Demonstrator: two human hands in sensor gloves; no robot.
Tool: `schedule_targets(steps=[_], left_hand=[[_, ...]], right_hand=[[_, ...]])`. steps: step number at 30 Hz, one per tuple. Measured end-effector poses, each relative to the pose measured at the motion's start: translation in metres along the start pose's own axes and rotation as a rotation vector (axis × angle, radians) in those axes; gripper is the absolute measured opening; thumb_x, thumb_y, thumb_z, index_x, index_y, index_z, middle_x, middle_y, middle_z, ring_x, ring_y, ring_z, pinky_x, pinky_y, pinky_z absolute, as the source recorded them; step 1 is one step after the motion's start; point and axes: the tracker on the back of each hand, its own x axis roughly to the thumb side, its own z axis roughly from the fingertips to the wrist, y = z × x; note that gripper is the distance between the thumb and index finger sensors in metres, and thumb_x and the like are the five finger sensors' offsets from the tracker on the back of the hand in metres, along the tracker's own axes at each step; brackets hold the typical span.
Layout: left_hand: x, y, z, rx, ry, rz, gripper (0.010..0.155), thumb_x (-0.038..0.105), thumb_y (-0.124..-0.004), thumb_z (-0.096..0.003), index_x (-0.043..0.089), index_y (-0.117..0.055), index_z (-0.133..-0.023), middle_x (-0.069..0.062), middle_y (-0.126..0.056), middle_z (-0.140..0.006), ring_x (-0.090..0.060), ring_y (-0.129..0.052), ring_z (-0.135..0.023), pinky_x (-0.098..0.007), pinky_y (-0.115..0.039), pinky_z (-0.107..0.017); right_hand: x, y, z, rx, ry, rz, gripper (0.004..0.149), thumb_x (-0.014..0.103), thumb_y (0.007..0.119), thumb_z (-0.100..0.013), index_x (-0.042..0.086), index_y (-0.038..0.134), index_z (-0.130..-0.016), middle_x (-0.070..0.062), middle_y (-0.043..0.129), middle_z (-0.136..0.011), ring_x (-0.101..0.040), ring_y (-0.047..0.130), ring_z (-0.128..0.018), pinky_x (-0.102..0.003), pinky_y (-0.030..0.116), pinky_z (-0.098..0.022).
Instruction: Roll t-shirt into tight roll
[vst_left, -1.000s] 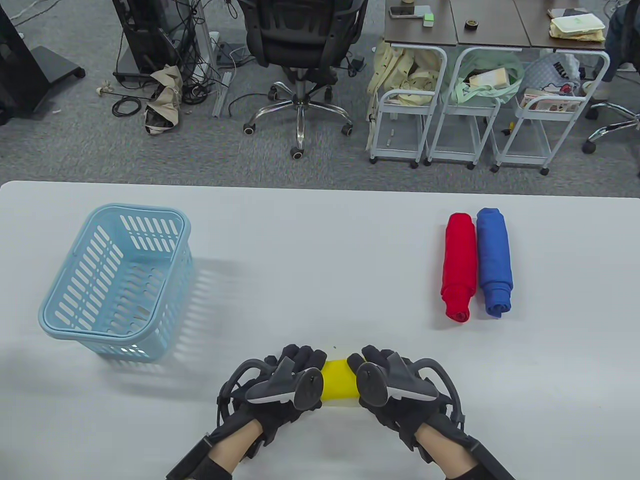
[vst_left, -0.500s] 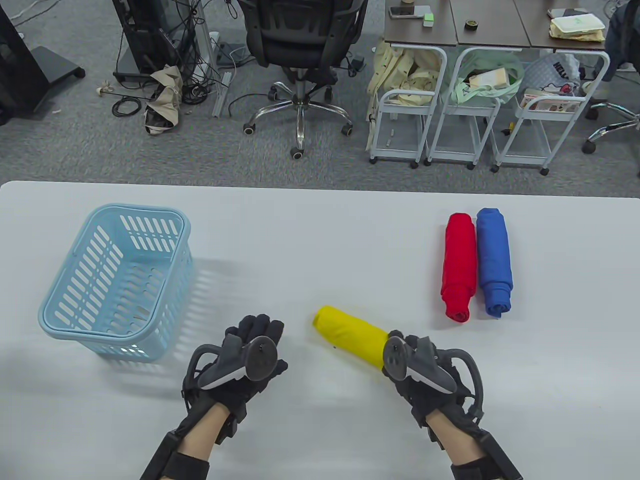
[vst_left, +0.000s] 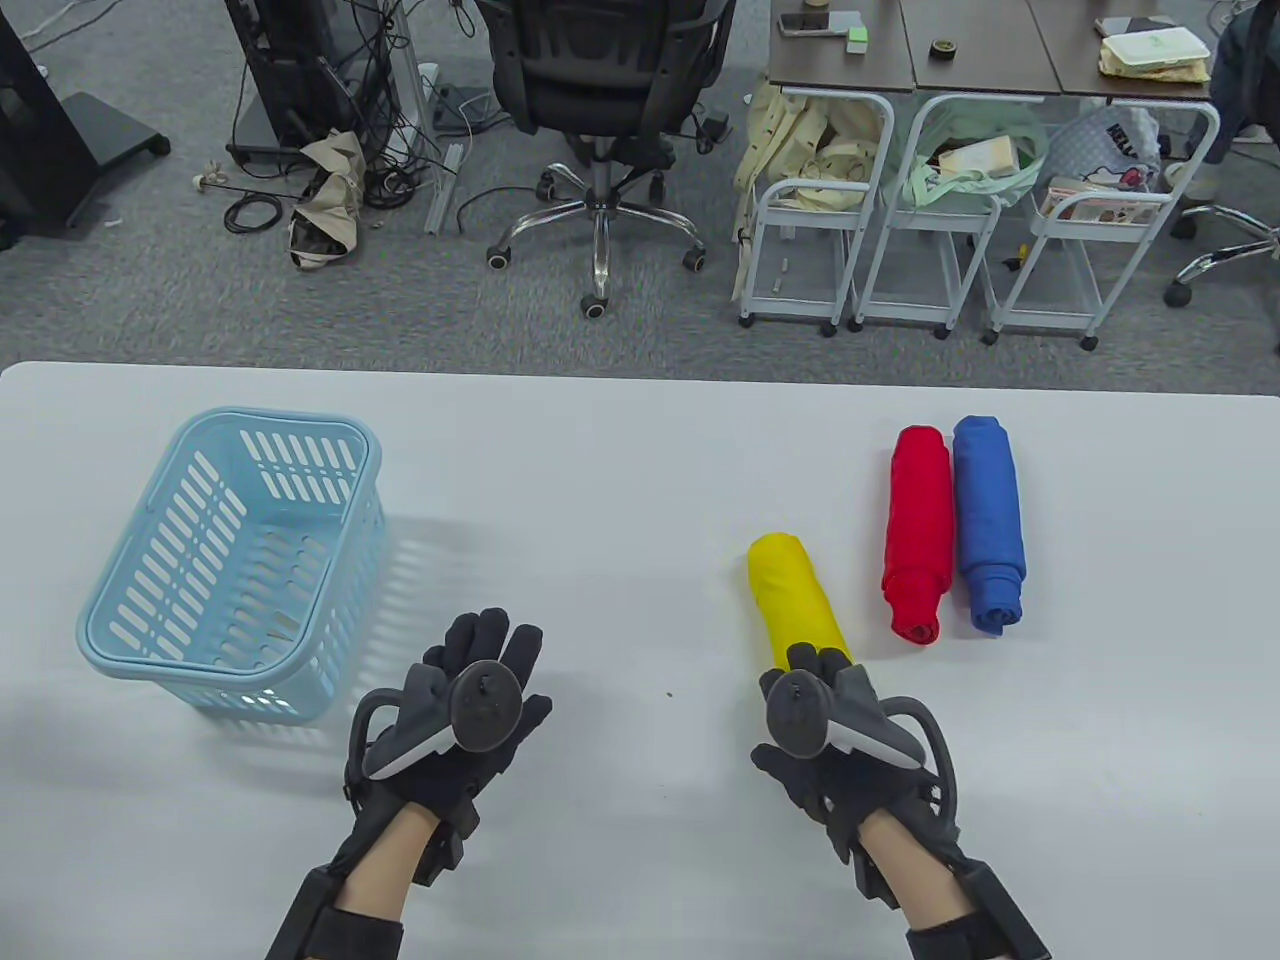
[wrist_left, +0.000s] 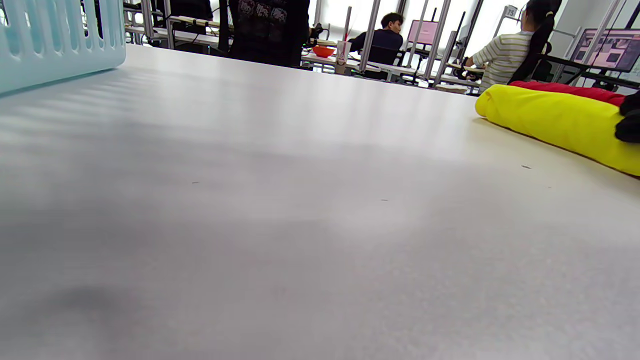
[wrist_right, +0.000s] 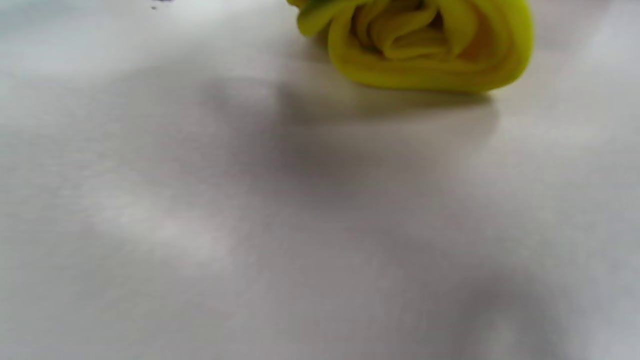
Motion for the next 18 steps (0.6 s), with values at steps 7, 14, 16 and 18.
schedule_targets(steps=[7,14,16,18], left_hand=[[-0.004,0.003,0.001,0.018,0.013,0.000,0.069,0.056,-0.031,-0.0566,0.027,-0.014,-0.118,-0.016,-0.008,-0.124,-0.044,-0.016,-0.113,-0.060,-0.031,-0.081],[-0.001,0.004,0.003,0.025,0.007,-0.014,0.068,0.055,-0.032,-0.0571,0.028,-0.017,-0.118,-0.016,-0.008,-0.124,-0.045,-0.017,-0.113,-0.060,-0.031,-0.081],[-0.001,0.005,0.003,0.031,0.006,-0.017,0.068,0.055,-0.032,-0.0572,0.028,-0.016,-0.118,-0.016,-0.008,-0.124,-0.045,-0.017,-0.113,-0.060,-0.031,-0.081],[-0.001,0.004,0.003,0.035,0.009,-0.017,0.067,0.054,-0.032,-0.0580,0.028,-0.017,-0.118,-0.016,-0.008,-0.124,-0.045,-0.017,-0.113,-0.060,-0.031,-0.081]], right_hand=[[0.002,-0.041,-0.078,0.086,0.213,0.019,0.073,0.047,0.042,-0.059,0.011,0.008,-0.112,-0.020,-0.011,-0.107,-0.050,-0.006,-0.099,-0.060,0.022,-0.073],[-0.016,-0.065,-0.131,0.168,0.443,0.115,0.074,0.047,0.042,-0.058,0.012,0.005,-0.112,-0.021,-0.010,-0.108,-0.051,-0.005,-0.101,-0.060,0.021,-0.074],[-0.023,-0.071,-0.131,0.184,0.470,0.078,0.076,0.049,0.042,-0.058,0.013,0.001,-0.111,-0.020,-0.011,-0.108,-0.049,-0.006,-0.102,-0.060,0.020,-0.074],[-0.025,-0.076,-0.120,0.125,0.421,-0.018,0.076,0.049,0.041,-0.059,0.014,-0.001,-0.110,-0.018,-0.012,-0.108,-0.047,-0.008,-0.101,-0.060,0.018,-0.074]])
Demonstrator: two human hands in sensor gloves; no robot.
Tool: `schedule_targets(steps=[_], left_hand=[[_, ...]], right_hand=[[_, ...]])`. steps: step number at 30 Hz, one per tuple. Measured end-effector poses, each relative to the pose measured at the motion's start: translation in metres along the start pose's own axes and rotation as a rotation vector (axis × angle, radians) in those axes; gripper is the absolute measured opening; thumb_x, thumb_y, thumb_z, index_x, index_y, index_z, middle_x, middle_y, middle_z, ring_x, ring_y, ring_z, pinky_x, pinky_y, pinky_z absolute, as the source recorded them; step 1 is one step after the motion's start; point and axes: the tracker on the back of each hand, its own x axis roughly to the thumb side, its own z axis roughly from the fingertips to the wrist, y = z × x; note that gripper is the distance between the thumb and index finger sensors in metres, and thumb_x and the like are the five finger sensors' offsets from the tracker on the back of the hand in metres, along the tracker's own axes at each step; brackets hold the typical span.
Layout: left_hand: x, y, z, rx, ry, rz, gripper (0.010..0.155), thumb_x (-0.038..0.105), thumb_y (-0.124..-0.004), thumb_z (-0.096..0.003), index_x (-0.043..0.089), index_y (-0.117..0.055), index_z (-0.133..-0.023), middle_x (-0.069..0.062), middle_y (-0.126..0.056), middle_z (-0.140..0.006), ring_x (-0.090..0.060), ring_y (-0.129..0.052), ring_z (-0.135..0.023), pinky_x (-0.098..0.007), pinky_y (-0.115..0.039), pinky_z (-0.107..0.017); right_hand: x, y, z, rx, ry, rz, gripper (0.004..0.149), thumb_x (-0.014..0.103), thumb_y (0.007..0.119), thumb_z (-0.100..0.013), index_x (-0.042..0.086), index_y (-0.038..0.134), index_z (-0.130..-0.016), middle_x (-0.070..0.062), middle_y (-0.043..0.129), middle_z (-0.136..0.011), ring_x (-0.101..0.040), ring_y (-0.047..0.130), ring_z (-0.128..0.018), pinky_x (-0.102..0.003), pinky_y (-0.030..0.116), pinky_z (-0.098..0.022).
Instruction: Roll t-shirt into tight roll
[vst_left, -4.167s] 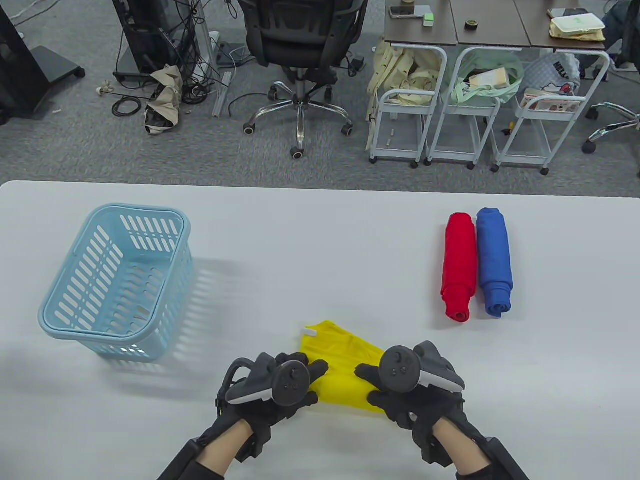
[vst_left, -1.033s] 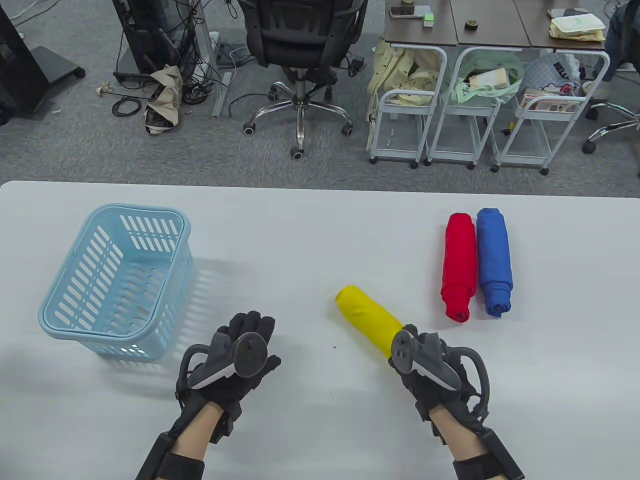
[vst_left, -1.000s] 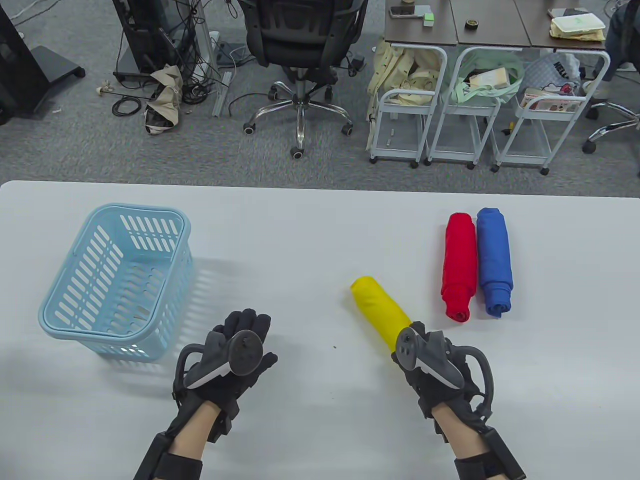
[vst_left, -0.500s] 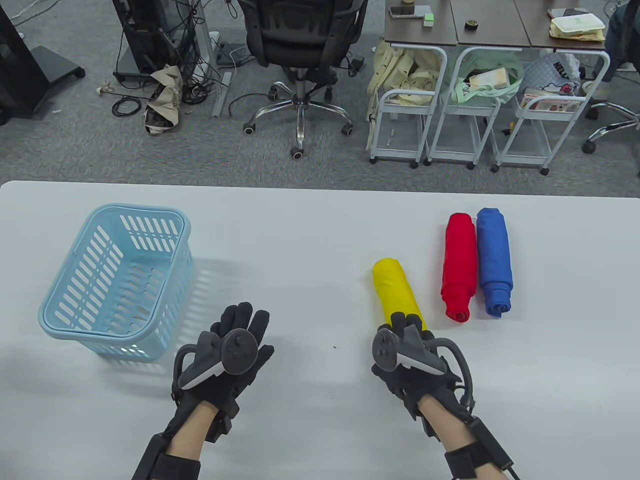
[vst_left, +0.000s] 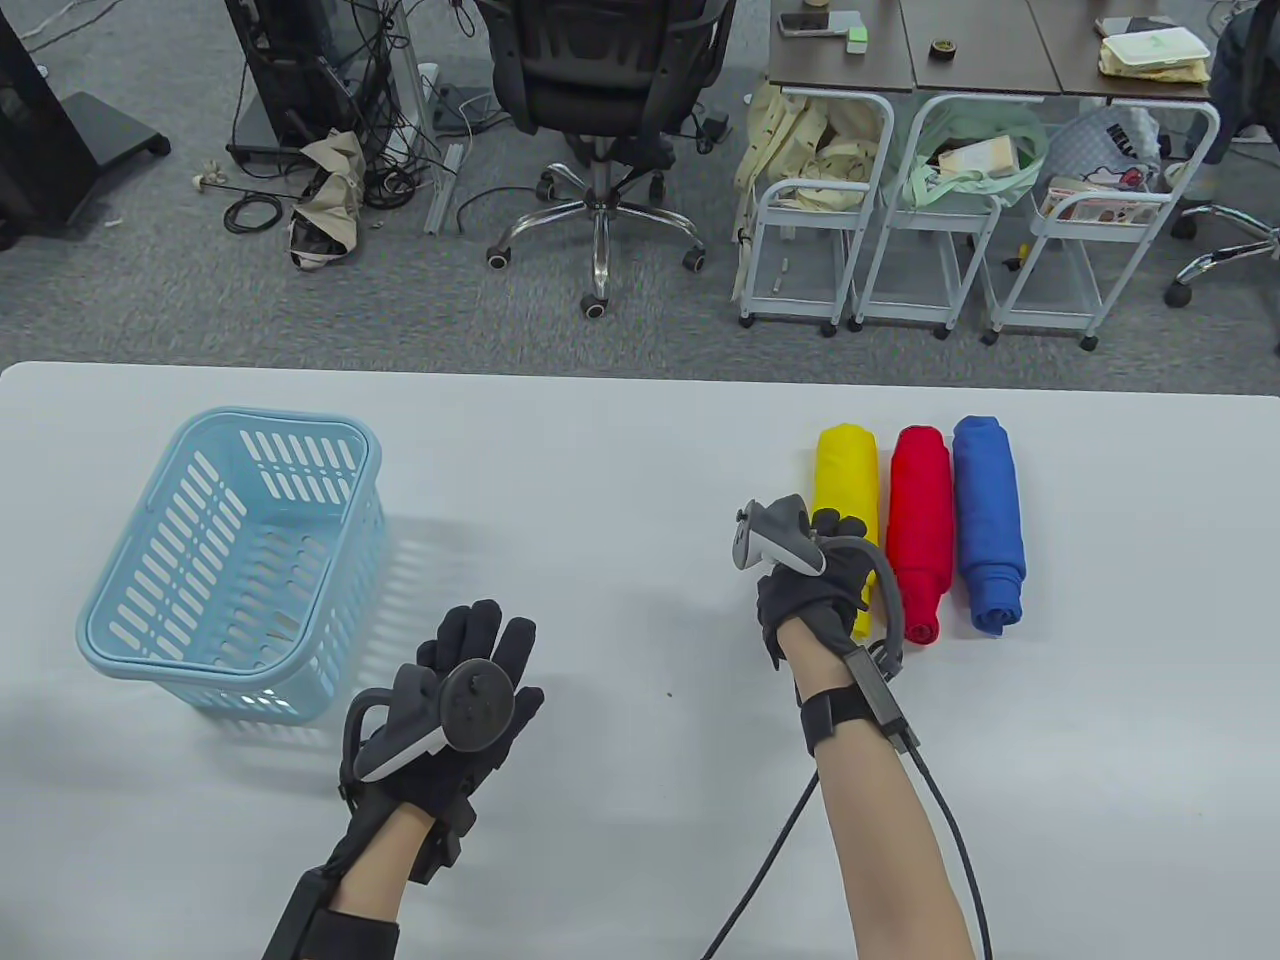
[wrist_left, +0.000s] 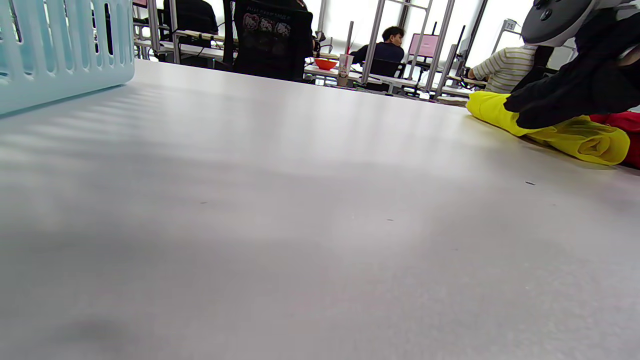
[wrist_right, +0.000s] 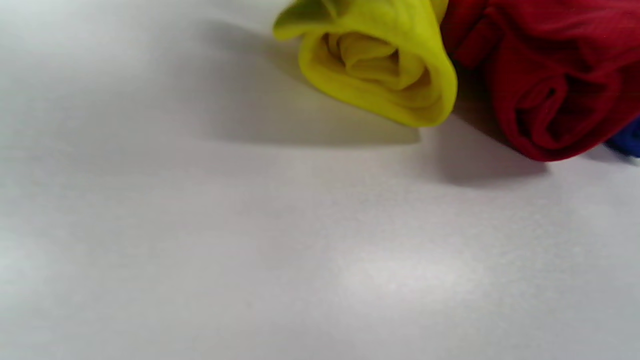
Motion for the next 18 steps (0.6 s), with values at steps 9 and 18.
schedule_targets(steps=[9,18], left_hand=[[0.008,0.000,0.002,0.048,-0.009,-0.041,0.069,0.056,-0.036,-0.0587,0.028,-0.015,-0.118,-0.017,-0.007,-0.124,-0.045,-0.017,-0.113,-0.060,-0.031,-0.081],[0.026,0.000,0.007,0.079,-0.057,-0.047,0.070,0.056,-0.037,-0.0592,0.027,-0.014,-0.118,-0.018,-0.006,-0.124,-0.047,-0.020,-0.114,-0.064,-0.037,-0.080]], right_hand=[[-0.026,0.019,0.103,-0.299,-0.257,-0.044,0.073,0.048,0.044,-0.060,0.020,0.002,-0.113,-0.013,-0.012,-0.112,-0.043,-0.014,-0.102,-0.061,0.008,-0.072],[-0.075,0.067,0.141,-0.399,-0.254,-0.123,0.074,0.045,0.044,-0.062,0.022,-0.008,-0.109,-0.011,-0.022,-0.107,-0.041,-0.024,-0.098,-0.061,0.001,-0.071]])
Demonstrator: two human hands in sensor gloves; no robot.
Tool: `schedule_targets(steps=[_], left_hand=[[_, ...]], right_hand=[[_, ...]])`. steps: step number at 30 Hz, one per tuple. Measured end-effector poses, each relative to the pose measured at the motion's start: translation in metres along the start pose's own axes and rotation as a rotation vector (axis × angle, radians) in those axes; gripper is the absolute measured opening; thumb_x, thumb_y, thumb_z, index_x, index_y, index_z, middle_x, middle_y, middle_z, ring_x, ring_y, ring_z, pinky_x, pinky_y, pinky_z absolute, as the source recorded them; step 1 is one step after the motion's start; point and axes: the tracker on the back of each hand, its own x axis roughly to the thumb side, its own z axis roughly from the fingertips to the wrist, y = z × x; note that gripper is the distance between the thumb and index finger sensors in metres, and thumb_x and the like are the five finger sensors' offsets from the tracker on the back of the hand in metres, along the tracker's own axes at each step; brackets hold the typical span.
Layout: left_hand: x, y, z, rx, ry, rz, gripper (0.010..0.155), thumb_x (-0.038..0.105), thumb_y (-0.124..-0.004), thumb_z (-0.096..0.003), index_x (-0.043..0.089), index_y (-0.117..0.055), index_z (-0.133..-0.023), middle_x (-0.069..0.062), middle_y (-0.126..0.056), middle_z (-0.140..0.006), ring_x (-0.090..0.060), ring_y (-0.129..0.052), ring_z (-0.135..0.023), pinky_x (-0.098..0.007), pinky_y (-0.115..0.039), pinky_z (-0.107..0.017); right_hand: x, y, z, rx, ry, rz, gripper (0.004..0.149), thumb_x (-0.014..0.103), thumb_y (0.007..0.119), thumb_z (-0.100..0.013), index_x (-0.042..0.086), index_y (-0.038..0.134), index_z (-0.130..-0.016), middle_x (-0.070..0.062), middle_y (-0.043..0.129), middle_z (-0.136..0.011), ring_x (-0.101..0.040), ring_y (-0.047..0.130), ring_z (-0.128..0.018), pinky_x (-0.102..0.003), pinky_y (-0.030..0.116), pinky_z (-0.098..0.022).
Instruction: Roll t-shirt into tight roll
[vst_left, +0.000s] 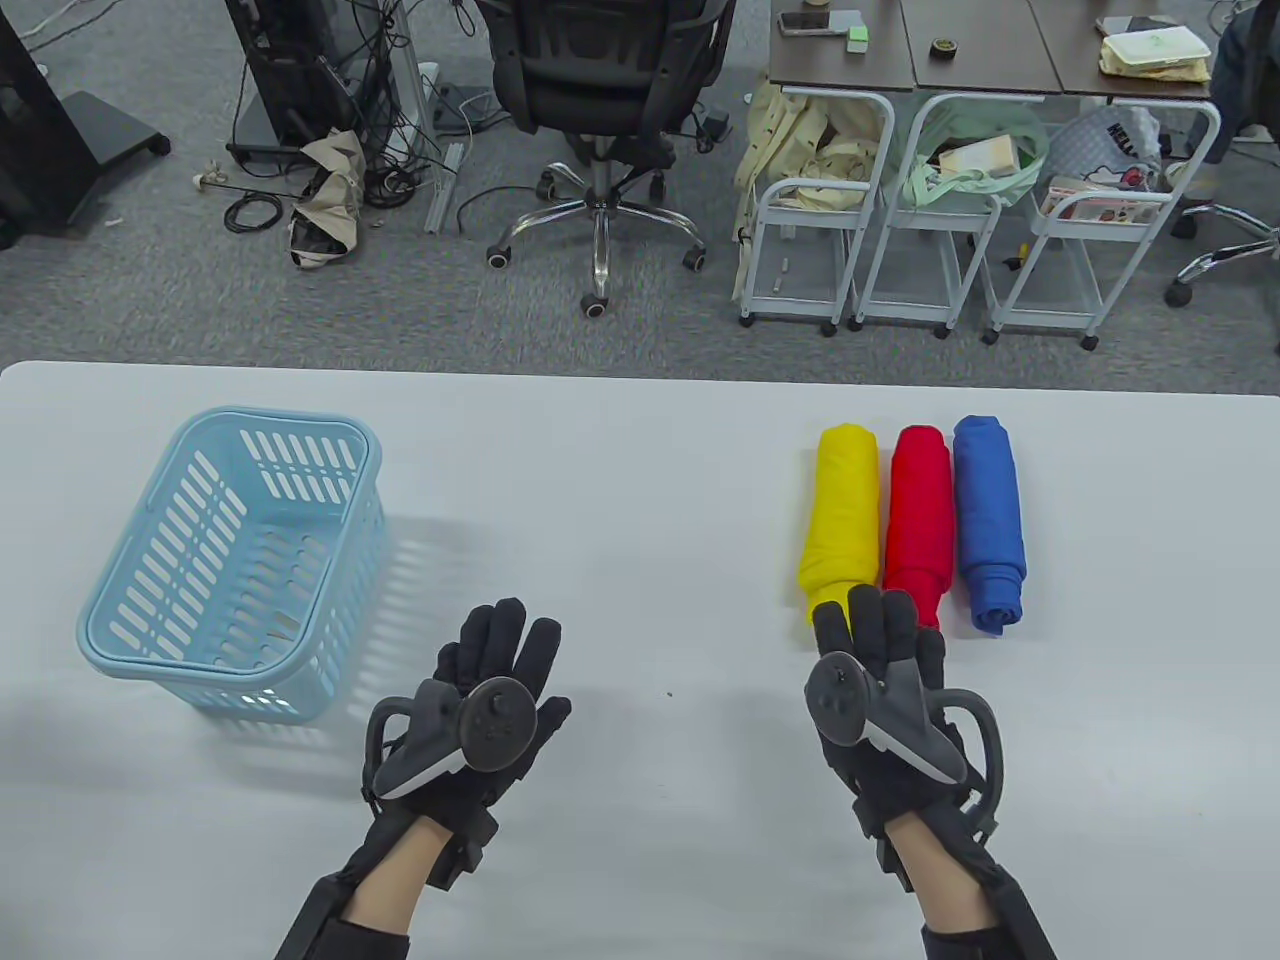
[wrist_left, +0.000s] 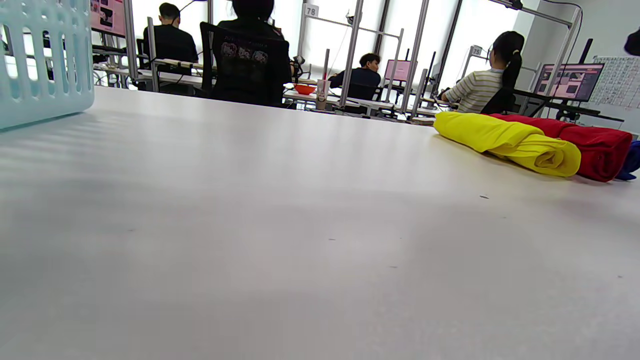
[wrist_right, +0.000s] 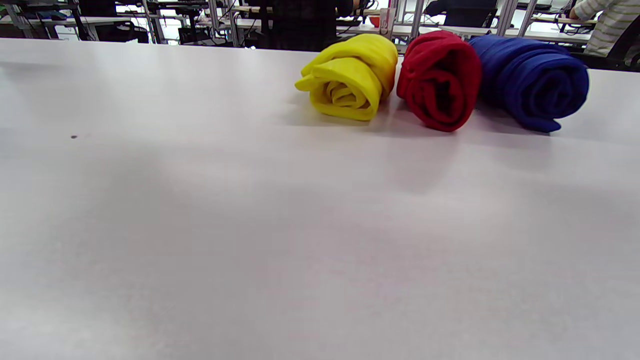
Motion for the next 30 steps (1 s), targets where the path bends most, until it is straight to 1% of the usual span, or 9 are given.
schedule_targets(steps=[1,3,5,7,8,14,17,26,30], left_hand=[[0.001,-0.001,0.000,-0.001,0.003,-0.011,0.070,0.056,-0.037,-0.0594,0.027,-0.014,-0.119,-0.018,-0.007,-0.124,-0.047,-0.021,-0.114,-0.064,-0.038,-0.080],[0.003,-0.004,-0.001,0.001,0.012,-0.053,0.070,0.056,-0.038,-0.0595,0.027,-0.014,-0.119,-0.018,-0.007,-0.124,-0.048,-0.021,-0.114,-0.065,-0.037,-0.080],[0.004,-0.005,-0.002,0.008,0.022,-0.101,0.070,0.056,-0.037,-0.0593,0.028,-0.011,-0.118,-0.018,-0.004,-0.124,-0.048,-0.016,-0.114,-0.066,-0.034,-0.080],[0.004,-0.006,-0.003,0.014,0.024,-0.164,0.070,0.057,-0.035,-0.0588,0.029,-0.008,-0.117,-0.017,-0.003,-0.124,-0.048,-0.013,-0.113,-0.066,-0.032,-0.080],[0.004,-0.006,-0.004,0.011,0.025,-0.171,0.071,0.058,-0.034,-0.0585,0.029,-0.006,-0.117,-0.017,-0.001,-0.123,-0.048,-0.012,-0.113,-0.066,-0.031,-0.080],[-0.008,-0.010,-0.010,-0.021,0.054,-0.144,0.072,0.058,-0.034,-0.0579,0.028,-0.005,-0.116,-0.016,0.001,-0.122,-0.047,-0.009,-0.112,-0.066,-0.028,-0.079],[-0.014,-0.010,-0.010,-0.025,0.076,-0.131,0.071,0.058,-0.034,-0.0578,0.028,-0.006,-0.116,-0.016,0.000,-0.122,-0.048,-0.010,-0.112,-0.066,-0.029,-0.079],[-0.020,-0.003,-0.006,-0.003,0.100,-0.114,0.072,0.058,-0.037,-0.0580,0.028,-0.010,-0.117,-0.017,-0.003,-0.123,-0.048,-0.014,-0.113,-0.066,-0.031,-0.079],[-0.022,-0.005,-0.007,-0.049,0.087,-0.077,0.071,0.058,-0.038,-0.0578,0.029,-0.012,-0.117,-0.017,-0.006,-0.124,-0.048,-0.016,-0.113,-0.065,-0.034,-0.079]], right_hand=[[-0.002,0.006,0.000,-0.012,0.000,-0.007,0.076,0.047,0.045,-0.062,0.023,-0.009,-0.109,-0.011,-0.023,-0.107,-0.041,-0.025,-0.097,-0.061,0.000,-0.071],[-0.002,0.012,-0.003,0.049,-0.012,-0.009,0.079,0.049,0.049,-0.061,0.023,-0.009,-0.108,-0.011,-0.024,-0.105,-0.041,-0.026,-0.095,-0.061,0.000,-0.070],[-0.003,0.013,-0.003,0.042,-0.007,0.035,0.081,0.051,0.050,-0.059,0.024,-0.010,-0.107,-0.010,-0.025,-0.104,-0.040,-0.026,-0.095,-0.061,-0.001,-0.069],[-0.005,0.012,-0.001,0.086,-0.031,0.071,0.083,0.053,0.050,-0.059,0.023,-0.012,-0.105,-0.011,-0.026,-0.102,-0.041,-0.028,-0.093,-0.061,-0.001,-0.068],[-0.006,0.012,0.001,0.070,-0.032,0.063,0.083,0.053,0.051,-0.058,0.024,-0.012,-0.105,-0.010,-0.026,-0.103,-0.040,-0.028,-0.093,-0.061,-0.002,-0.068],[-0.016,0.005,0.004,0.042,-0.019,0.017,0.081,0.053,0.051,-0.059,0.023,-0.006,-0.108,-0.011,-0.022,-0.105,-0.041,-0.024,-0.095,-0.061,0.000,-0.069],[-0.015,0.006,0.005,0.047,-0.023,0.023,0.079,0.050,0.052,-0.059,0.023,-0.003,-0.109,-0.011,-0.020,-0.106,-0.042,-0.022,-0.095,-0.061,0.002,-0.069],[-0.010,0.011,0.005,0.083,-0.050,0.007,0.079,0.051,0.053,-0.058,0.022,0.000,-0.110,-0.012,-0.017,-0.107,-0.042,-0.020,-0.096,-0.061,0.005,-0.070],[-0.009,0.016,0.005,0.118,-0.056,-0.005,0.078,0.048,0.053,-0.059,0.022,0.001,-0.110,-0.013,-0.015,-0.108,-0.043,-0.018,-0.097,-0.061,0.007,-0.070]])
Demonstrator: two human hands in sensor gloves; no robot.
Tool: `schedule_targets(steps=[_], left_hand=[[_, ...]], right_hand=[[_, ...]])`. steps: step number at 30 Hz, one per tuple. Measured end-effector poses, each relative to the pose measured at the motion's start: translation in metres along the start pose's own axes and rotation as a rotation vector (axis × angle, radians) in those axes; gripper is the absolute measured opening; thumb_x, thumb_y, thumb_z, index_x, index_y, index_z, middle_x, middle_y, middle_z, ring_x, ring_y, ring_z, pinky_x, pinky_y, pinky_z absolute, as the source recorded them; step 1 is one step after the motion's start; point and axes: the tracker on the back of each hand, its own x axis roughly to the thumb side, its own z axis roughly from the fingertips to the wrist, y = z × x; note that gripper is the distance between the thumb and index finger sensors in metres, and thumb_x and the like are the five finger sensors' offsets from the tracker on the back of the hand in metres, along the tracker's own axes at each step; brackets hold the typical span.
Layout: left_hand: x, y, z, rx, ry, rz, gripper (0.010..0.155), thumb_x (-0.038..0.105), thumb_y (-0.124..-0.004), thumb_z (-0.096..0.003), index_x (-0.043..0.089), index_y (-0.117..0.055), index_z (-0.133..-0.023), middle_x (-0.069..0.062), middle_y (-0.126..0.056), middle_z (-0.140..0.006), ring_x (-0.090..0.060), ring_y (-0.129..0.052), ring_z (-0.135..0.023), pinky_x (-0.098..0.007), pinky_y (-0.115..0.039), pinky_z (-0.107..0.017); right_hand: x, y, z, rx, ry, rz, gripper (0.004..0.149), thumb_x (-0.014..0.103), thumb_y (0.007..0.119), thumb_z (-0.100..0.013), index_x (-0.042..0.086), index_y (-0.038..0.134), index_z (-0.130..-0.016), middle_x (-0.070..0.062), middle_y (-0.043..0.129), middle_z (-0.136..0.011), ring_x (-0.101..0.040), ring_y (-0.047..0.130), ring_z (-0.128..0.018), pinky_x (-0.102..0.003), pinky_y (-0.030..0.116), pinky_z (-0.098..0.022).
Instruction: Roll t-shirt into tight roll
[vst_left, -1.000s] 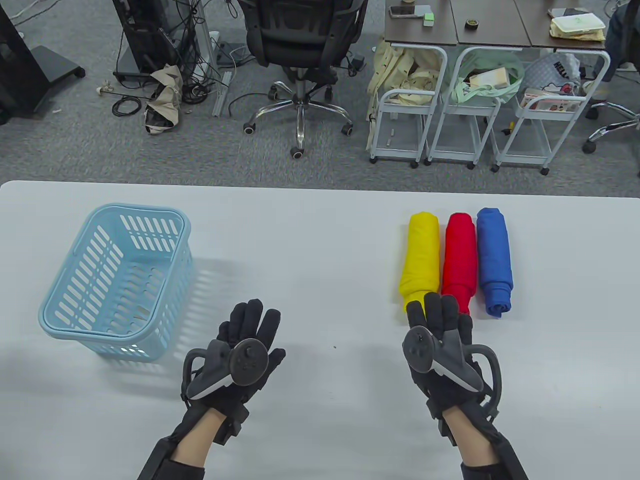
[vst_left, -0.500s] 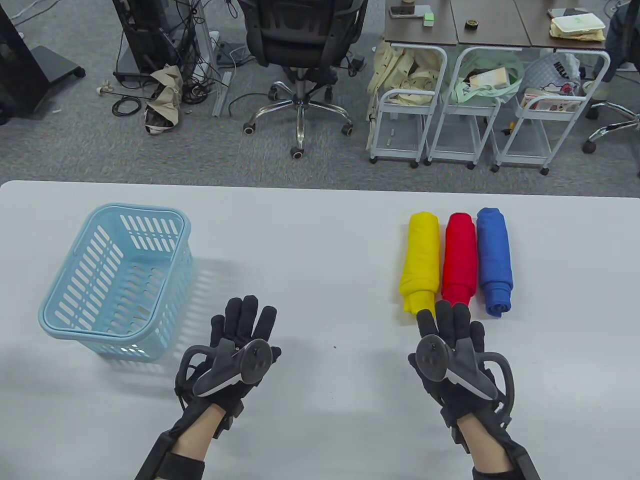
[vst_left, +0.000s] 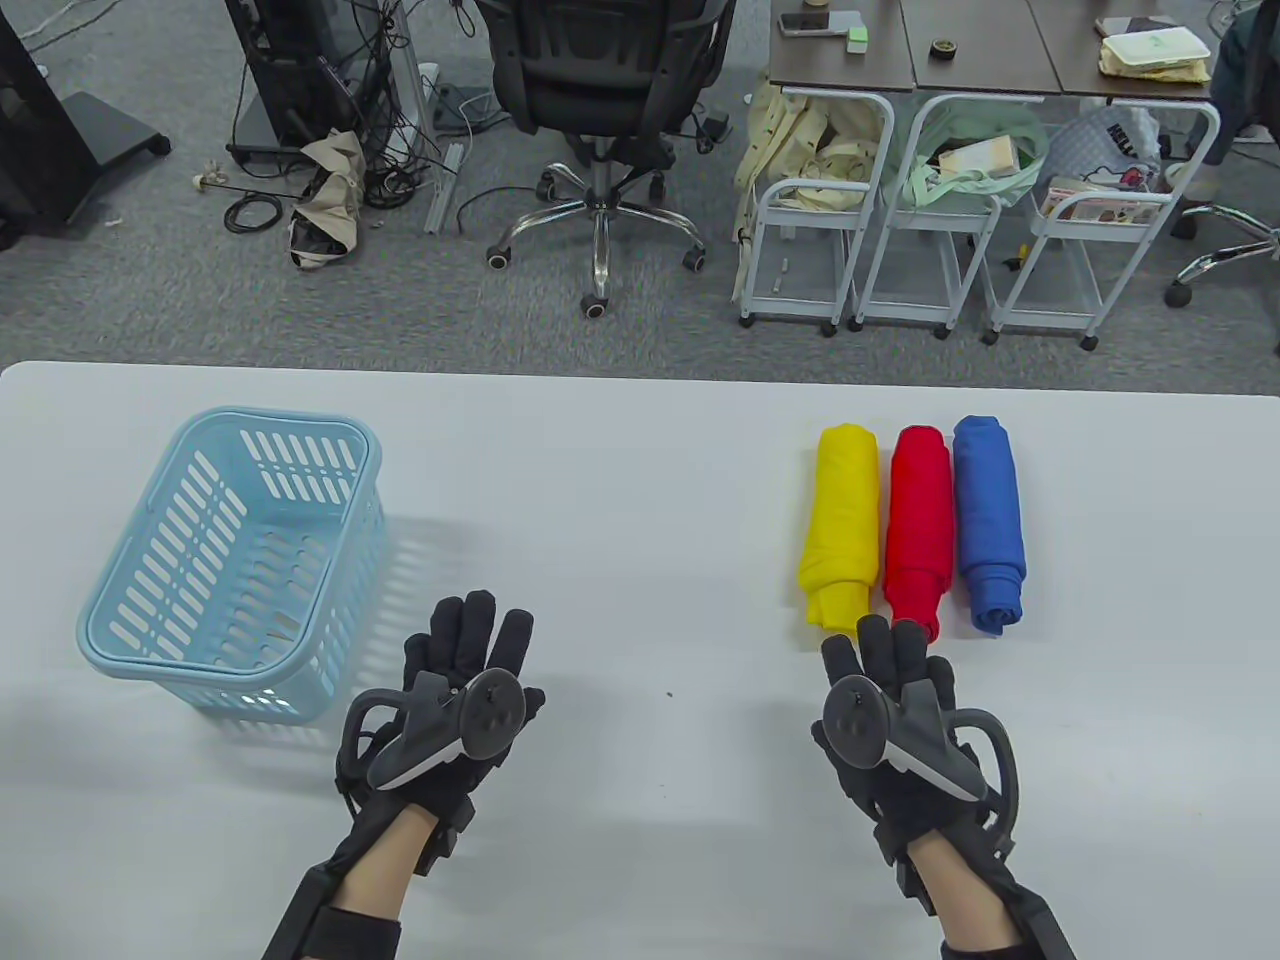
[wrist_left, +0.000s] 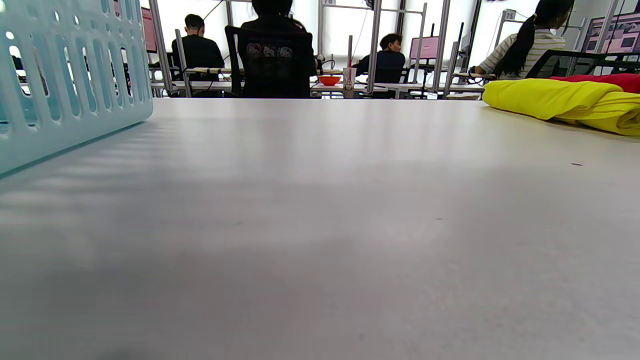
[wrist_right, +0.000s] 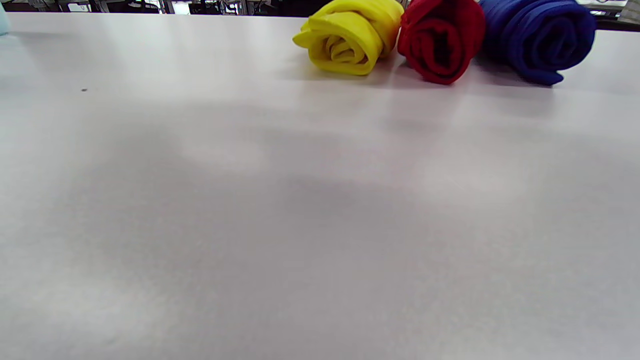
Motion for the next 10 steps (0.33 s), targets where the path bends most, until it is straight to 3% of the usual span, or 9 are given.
schedule_targets(steps=[10], left_hand=[[-0.0023,0.0031,0.0013,0.001,-0.001,0.012,0.071,0.058,-0.039,-0.0578,0.027,-0.013,-0.117,-0.017,-0.007,-0.124,-0.048,-0.018,-0.113,-0.065,-0.035,-0.079]], right_hand=[[-0.0007,0.0064,-0.0039,0.041,0.005,-0.023,0.079,0.049,0.053,-0.058,0.021,0.001,-0.110,-0.013,-0.014,-0.108,-0.044,-0.017,-0.097,-0.061,0.008,-0.070]])
